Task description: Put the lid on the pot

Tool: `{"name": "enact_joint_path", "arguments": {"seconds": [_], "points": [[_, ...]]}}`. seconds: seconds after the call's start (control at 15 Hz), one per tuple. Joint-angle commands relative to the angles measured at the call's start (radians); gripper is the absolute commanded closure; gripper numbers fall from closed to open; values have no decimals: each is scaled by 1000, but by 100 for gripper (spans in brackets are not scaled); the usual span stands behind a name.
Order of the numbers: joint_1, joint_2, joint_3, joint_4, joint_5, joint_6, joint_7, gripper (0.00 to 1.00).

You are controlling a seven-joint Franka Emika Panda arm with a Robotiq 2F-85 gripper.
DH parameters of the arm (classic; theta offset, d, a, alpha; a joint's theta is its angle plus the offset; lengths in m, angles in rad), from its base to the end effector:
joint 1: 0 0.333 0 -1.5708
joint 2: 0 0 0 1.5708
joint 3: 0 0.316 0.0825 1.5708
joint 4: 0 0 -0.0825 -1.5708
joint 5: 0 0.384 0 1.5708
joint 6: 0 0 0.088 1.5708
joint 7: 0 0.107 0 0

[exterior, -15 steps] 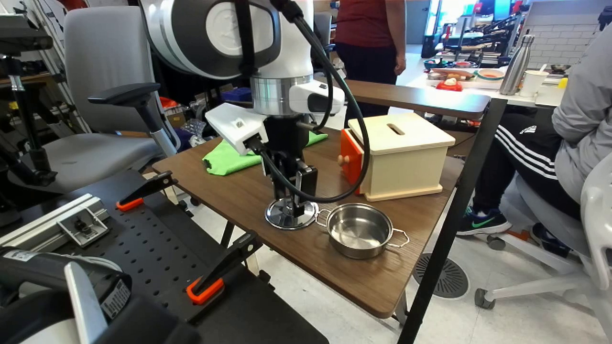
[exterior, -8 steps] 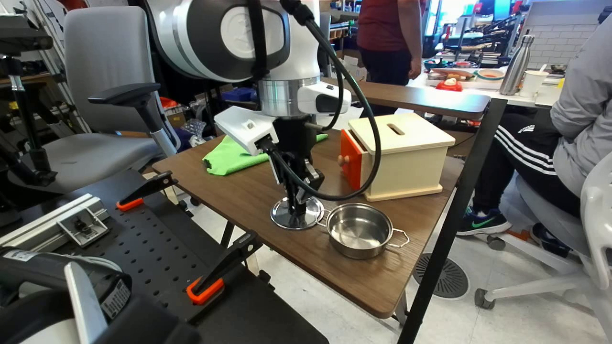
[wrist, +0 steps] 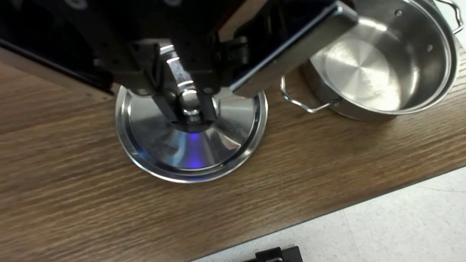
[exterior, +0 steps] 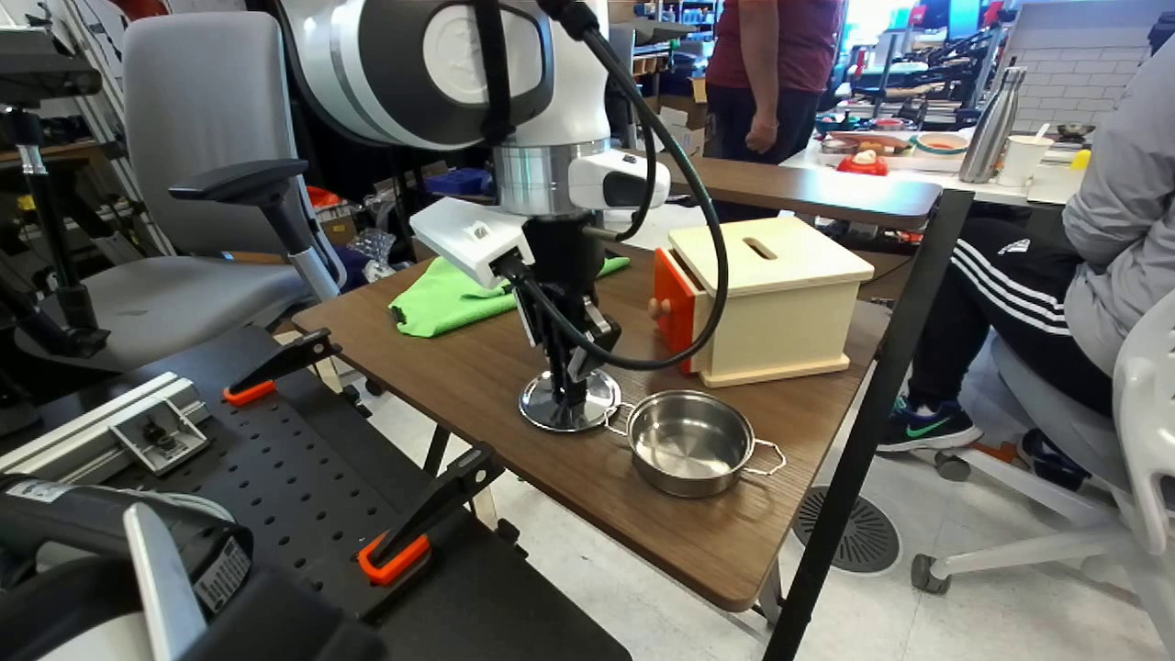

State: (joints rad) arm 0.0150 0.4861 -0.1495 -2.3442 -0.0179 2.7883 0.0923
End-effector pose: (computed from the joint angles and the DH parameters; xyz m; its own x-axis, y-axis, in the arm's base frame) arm 0.4961 -0.0722 0.1257 0.9805 -0.1940 -0.0314 -0.1911 -0.9784 0.0783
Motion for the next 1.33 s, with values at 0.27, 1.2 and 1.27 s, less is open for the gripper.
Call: {"name": "enact_joint_path", "arguments": {"seconds": [0.27,1.2,1.27], "points": [[4,-213,-9,-115,-54,-33,-3,95],[-151,-275,-7,-20,2,-175,-44,95],[-156,-267,-8,-8,0,-191,-40,95]]}}
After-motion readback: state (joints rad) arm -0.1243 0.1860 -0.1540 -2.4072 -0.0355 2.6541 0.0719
